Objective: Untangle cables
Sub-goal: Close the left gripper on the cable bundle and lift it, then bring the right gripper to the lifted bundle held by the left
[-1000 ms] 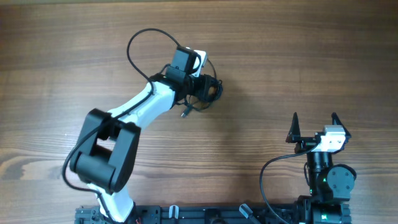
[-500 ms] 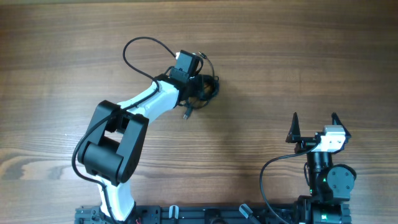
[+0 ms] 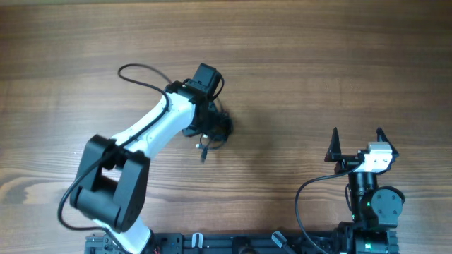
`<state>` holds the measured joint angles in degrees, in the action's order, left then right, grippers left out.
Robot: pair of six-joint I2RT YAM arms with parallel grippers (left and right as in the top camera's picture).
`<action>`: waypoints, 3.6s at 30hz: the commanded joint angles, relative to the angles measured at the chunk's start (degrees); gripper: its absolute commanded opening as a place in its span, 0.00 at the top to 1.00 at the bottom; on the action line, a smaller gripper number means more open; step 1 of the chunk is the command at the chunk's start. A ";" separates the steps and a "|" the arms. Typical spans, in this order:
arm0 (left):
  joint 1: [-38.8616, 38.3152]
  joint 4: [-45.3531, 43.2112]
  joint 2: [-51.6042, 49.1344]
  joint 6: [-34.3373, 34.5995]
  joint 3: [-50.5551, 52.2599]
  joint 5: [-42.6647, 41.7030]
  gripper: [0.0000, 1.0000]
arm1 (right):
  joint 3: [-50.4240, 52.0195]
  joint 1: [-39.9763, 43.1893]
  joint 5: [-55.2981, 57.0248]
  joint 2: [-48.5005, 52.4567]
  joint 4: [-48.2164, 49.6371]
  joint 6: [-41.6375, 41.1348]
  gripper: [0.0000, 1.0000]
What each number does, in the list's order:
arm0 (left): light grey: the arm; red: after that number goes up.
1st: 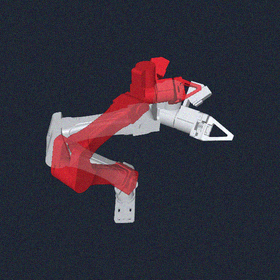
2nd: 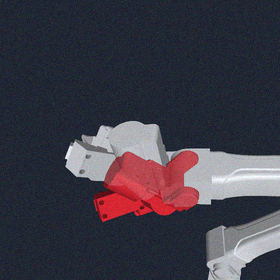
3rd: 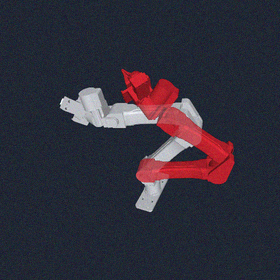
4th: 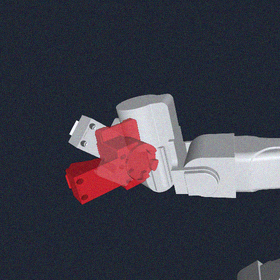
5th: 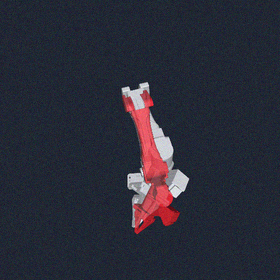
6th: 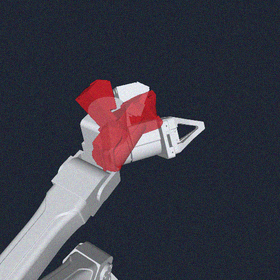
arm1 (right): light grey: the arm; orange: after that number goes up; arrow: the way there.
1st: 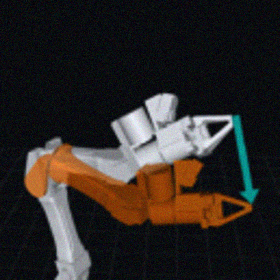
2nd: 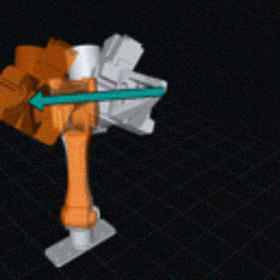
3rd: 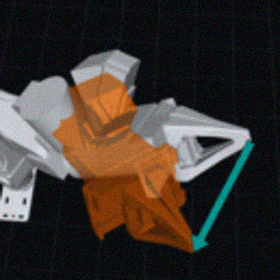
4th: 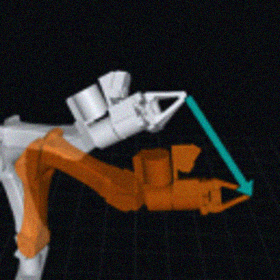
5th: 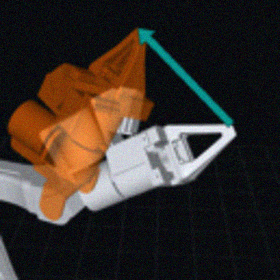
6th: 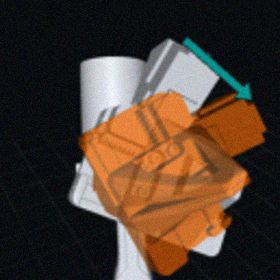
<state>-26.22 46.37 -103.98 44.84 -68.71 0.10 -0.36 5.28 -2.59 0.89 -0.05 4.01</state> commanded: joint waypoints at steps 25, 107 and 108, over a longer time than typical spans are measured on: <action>4.24 13.51 4.63 -21.27 -9.40 -7.74 0.47 | 0.04 -0.39 -0.90 -0.61 0.09 0.46 0.00; 5.11 -8.02 21.38 60.61 6.49 -14.86 0.96 | -21.59 -29.27 -38.91 69.26 26.43 -94.03 0.00; 5.11 -8.04 21.38 60.94 6.49 -13.33 0.96 | -21.59 -30.99 -36.98 70.66 26.64 -99.34 0.00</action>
<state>-21.32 38.52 -83.24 98.19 -61.47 -15.77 -21.41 -21.30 -47.90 68.10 26.02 -75.44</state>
